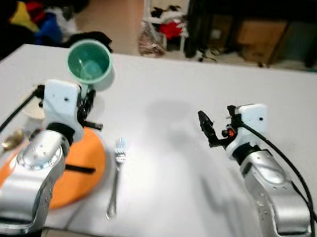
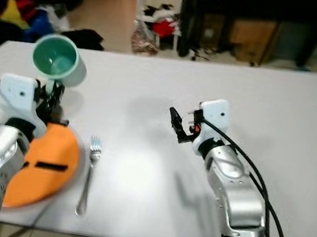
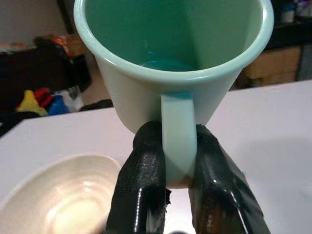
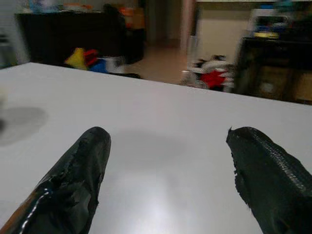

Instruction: Setting the table

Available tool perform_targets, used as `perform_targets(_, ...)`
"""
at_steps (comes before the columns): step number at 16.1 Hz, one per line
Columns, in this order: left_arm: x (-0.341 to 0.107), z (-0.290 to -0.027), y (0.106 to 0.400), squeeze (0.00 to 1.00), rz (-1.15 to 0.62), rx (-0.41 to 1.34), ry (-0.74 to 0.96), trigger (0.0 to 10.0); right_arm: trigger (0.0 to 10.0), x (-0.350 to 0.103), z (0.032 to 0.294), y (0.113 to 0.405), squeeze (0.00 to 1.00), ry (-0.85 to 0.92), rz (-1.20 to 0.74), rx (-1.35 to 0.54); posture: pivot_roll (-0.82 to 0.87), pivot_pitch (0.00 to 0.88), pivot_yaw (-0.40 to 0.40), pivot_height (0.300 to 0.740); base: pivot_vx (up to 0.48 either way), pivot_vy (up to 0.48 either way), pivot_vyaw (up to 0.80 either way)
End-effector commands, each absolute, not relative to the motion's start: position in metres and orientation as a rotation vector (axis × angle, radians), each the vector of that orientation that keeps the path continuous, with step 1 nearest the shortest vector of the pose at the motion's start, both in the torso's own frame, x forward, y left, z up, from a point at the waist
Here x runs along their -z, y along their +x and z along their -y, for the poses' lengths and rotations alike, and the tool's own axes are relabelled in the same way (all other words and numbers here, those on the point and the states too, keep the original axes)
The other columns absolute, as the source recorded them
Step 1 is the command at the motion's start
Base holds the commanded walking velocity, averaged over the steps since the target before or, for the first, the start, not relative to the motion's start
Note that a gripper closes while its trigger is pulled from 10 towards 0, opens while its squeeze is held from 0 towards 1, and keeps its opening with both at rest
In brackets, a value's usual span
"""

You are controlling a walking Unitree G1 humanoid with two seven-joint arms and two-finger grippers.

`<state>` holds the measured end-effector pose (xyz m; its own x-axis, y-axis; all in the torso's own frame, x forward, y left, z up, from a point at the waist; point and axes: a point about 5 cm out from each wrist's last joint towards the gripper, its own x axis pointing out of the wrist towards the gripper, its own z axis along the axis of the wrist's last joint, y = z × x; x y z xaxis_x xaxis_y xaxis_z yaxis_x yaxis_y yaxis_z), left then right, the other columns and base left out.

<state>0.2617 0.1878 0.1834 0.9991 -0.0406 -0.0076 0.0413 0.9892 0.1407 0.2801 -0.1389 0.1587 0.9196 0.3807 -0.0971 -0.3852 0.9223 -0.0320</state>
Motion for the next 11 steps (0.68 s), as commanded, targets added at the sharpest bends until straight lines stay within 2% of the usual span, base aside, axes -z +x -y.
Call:
perform_targets(1,-0.182,-0.197,0.266,0.00,-0.022,0.026,0.150,10.0,10.0,-0.161,0.130,0.278,0.00,-0.032,-0.089,-0.468,-0.09,0.000,0.059,0.740,0.000,0.000,0.00)
perform_targets(4,-0.178,-0.194,0.289,0.00,-0.079,0.105,0.160,10.0,10.0,-0.161,0.140,0.275,0.00,-0.068,-0.105,-0.515,-0.10,0.000,0.073,0.740,0.000,0.000,0.00)
perform_targets(7,-0.173,-0.184,0.313,0.00,-0.131,0.211,0.101,10.0,10.0,-0.165,0.149,0.270,0.00,-0.092,-0.114,-0.568,-0.15,0.000,0.099,0.740,0.000,0.000,0.00)
perform_targets(11,-0.155,-0.174,0.344,0.00,-0.239,0.273,0.110,10.0,10.0,-0.166,0.158,0.260,0.00,-0.141,-0.127,-0.619,-0.21,0.000,0.121,0.740,0.000,0.000,0.00)
